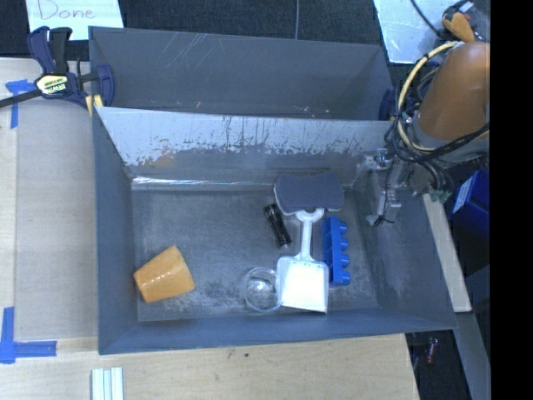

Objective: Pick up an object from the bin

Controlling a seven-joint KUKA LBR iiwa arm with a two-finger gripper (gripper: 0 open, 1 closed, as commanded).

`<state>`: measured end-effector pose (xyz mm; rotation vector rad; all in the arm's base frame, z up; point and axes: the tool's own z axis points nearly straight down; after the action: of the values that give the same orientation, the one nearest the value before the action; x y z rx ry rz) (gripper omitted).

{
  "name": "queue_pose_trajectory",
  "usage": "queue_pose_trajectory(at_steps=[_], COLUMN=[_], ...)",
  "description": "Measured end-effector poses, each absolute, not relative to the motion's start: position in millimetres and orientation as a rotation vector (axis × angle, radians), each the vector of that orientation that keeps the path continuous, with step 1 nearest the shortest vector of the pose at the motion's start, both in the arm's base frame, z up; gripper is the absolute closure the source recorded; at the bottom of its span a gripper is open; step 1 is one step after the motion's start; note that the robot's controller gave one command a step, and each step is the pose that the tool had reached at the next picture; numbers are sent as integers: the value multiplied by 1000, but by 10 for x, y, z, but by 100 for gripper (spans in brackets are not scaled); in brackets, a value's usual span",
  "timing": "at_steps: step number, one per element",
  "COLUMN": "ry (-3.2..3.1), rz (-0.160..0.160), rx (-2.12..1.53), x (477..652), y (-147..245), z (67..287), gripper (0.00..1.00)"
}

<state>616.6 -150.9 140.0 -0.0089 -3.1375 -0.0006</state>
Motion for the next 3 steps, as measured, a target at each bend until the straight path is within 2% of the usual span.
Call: queue_pose_trajectory(at_steps=[1,2,3], ry=[-3145,-3027,-2923], rz=[1,-1,7], rx=[0,841,1172], x=[6184,6004,5949], y=[-1501,-1290,-1137], z=[1454,702,1007], gripper=[0,0,0])
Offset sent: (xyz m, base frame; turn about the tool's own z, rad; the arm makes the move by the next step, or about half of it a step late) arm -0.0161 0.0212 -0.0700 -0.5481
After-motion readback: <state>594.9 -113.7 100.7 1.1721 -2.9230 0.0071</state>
